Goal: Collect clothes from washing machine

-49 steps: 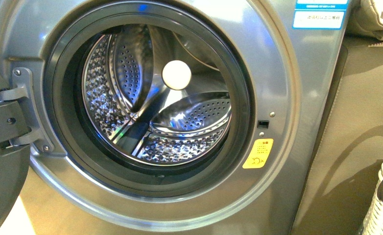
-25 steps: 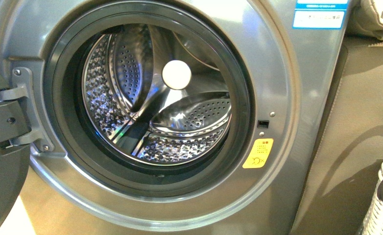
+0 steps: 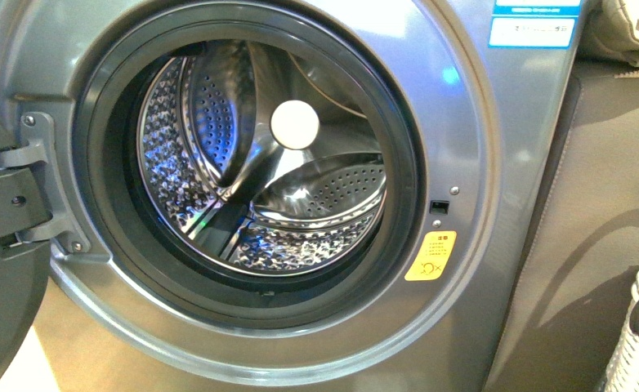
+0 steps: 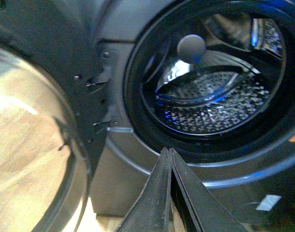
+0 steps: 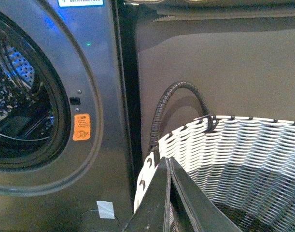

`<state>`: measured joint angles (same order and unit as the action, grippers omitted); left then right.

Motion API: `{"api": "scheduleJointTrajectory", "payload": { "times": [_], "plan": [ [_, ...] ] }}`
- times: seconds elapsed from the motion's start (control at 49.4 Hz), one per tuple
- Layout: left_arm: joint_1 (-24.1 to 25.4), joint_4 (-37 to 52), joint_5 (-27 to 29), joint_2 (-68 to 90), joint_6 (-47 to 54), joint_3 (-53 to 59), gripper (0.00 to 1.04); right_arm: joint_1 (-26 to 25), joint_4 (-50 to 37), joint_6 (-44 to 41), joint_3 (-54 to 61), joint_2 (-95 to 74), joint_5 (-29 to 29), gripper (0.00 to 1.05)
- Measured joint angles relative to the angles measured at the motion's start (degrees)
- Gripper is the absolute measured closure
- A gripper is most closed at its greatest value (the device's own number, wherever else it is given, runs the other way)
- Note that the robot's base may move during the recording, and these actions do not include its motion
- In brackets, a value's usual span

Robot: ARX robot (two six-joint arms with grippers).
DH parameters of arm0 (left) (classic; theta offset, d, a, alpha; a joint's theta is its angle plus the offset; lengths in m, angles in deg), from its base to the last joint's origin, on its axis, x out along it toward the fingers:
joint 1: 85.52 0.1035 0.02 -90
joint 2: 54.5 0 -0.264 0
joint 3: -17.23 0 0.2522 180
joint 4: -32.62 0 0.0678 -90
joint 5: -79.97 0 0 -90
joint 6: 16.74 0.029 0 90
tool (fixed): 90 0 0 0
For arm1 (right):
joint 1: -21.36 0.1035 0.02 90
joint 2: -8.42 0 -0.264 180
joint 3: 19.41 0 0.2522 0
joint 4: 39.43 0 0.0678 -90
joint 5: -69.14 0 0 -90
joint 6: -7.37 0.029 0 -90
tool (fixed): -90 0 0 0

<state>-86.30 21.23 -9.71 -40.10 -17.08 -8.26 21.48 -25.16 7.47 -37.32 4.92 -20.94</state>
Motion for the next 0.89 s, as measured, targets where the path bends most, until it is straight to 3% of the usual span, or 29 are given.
{"api": "scheduleJointTrajectory", "payload": {
  "times": [0.122, 0.892],
  "plan": [
    [0.68, -4.09, -0.24, -5.95, 0.04, 2.36, 1.01, 0.0, -0.02, 0.0, 0.92, 0.55, 0.0, 1.02],
    [0.68, -2.69, -0.33, -13.4, 0.09, 10.36, 1.01, 0.0, -0.33, 0.0, 3.85, 3.26, 0.0, 1.02]
  ]
}}
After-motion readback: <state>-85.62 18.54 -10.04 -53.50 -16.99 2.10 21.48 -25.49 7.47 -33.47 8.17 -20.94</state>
